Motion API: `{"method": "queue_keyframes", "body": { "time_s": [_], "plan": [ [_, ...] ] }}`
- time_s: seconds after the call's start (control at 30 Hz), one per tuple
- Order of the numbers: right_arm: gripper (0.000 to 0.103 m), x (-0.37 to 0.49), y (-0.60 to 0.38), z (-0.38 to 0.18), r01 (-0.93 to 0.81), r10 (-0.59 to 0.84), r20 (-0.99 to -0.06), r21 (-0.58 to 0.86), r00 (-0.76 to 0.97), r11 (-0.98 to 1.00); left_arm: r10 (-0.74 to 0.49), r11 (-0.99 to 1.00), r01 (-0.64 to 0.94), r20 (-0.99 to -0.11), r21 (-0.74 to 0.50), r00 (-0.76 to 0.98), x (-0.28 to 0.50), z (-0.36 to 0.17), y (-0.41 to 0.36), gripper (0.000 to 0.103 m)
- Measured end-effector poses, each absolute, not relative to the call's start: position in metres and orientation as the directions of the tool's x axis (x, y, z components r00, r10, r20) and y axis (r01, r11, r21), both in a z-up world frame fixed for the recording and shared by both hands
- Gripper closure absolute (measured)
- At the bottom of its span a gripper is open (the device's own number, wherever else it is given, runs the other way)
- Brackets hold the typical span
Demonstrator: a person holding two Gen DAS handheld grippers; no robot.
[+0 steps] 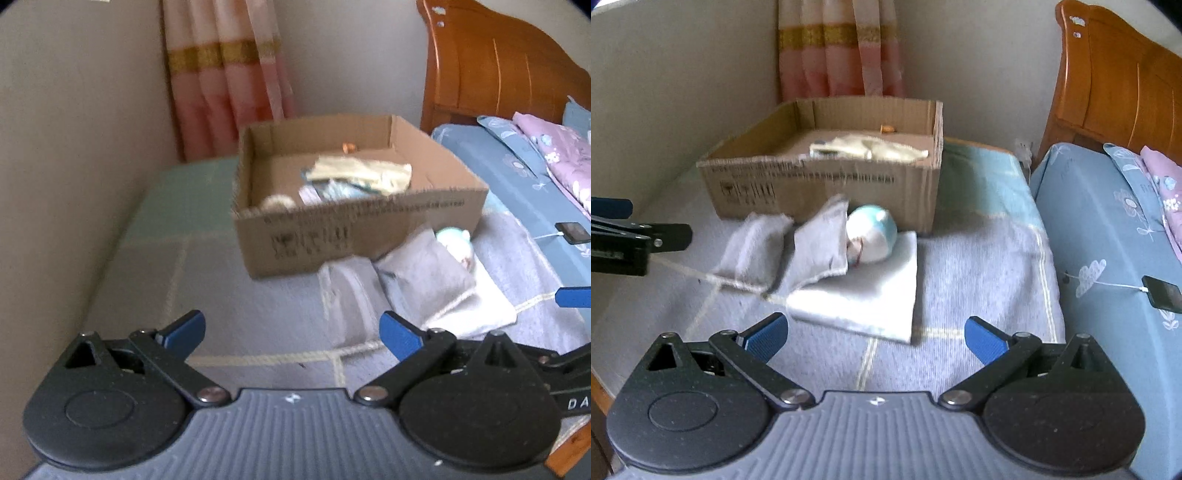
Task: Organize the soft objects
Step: 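Grasp the grey fabric pouch with the left tool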
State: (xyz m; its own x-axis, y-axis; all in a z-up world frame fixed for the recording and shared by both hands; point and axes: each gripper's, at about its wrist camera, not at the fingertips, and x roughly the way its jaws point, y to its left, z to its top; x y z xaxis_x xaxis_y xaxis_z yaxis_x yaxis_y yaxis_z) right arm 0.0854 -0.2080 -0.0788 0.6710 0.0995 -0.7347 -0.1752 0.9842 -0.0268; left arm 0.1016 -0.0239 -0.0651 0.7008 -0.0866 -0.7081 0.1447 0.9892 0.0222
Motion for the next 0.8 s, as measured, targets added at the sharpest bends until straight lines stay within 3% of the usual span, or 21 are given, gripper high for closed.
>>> {"method": "queue_keyframes", "body": {
  "time_s": [0.5,0.8],
  "plan": [
    [0.0,0.097,-0.208,-0.107,-0.192,0.098,-0.779,-0.029,0.619,0.981,-0.153,0.974,0.227,-0.73,0.002,0.666,0.133,-0.094,-0.062,0.001],
    [0.0,0.102,-0.208,-0.112,-0.209,0.108,-0.785,-0.027,0.61,0.978,-0.157,0.98,0.198,-0.734,-0.03,0.661,0.148,-0.11,-0.065,0.0]
  ]
}}
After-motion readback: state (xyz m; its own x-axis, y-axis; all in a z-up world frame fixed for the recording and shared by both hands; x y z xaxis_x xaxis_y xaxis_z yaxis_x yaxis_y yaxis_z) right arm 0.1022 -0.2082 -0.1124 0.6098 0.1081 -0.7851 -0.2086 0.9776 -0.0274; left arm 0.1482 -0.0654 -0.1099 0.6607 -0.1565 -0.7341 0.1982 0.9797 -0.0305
